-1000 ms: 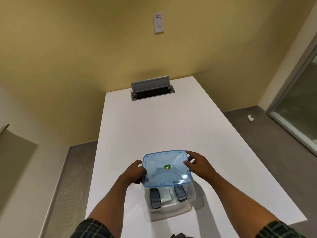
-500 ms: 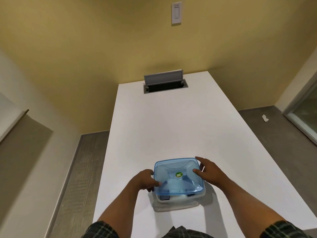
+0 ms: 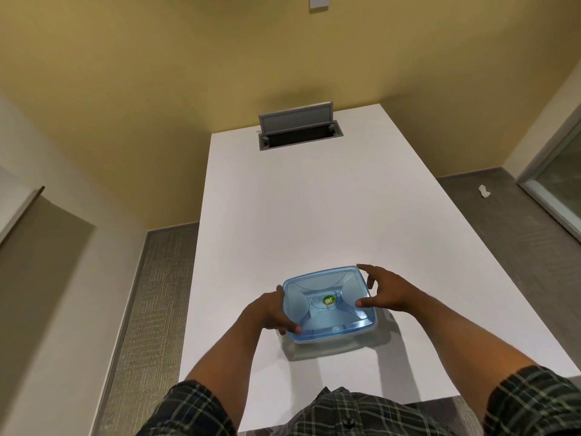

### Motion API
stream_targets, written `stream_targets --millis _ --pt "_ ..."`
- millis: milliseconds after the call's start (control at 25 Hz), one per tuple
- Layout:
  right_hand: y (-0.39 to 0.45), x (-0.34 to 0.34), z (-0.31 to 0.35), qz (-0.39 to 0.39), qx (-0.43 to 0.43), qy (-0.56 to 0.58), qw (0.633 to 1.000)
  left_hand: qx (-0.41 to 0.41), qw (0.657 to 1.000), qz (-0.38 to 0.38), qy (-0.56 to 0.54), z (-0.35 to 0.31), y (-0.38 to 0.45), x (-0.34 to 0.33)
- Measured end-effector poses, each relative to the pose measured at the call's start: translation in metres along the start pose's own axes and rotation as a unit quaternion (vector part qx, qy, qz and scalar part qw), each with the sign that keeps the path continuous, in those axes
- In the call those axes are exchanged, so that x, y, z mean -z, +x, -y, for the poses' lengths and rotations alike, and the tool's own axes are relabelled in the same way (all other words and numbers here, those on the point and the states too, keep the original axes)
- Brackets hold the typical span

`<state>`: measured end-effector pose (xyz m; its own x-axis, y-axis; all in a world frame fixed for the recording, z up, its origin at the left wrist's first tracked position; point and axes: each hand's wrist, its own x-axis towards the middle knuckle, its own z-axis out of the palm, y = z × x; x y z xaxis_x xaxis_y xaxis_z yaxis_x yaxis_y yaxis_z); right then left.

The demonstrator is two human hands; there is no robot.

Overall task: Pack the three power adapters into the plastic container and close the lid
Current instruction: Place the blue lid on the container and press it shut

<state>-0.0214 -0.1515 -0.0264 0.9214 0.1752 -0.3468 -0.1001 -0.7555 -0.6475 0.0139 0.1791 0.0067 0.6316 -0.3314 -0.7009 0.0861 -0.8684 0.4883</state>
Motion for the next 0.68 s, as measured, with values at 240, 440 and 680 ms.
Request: stream_targets --millis 240,440,680 --pt "0.004 0.000 0.002 -0.020 -0.022 0.033 0.999 0.010 1.000 -0.002 0.017 -0.001 0.007 -0.006" --pt "0.005 -0.008 0.006 -0.058 -0.041 0.033 0.997 0.008 1.000 0.004 0.000 -0.002 0.007 -0.005" --pt "0.001 -0.008 0.013 -0.111 -0.038 0.087 0.989 0.018 1.000 0.019 -0.002 -0.002 0.001 -0.004"
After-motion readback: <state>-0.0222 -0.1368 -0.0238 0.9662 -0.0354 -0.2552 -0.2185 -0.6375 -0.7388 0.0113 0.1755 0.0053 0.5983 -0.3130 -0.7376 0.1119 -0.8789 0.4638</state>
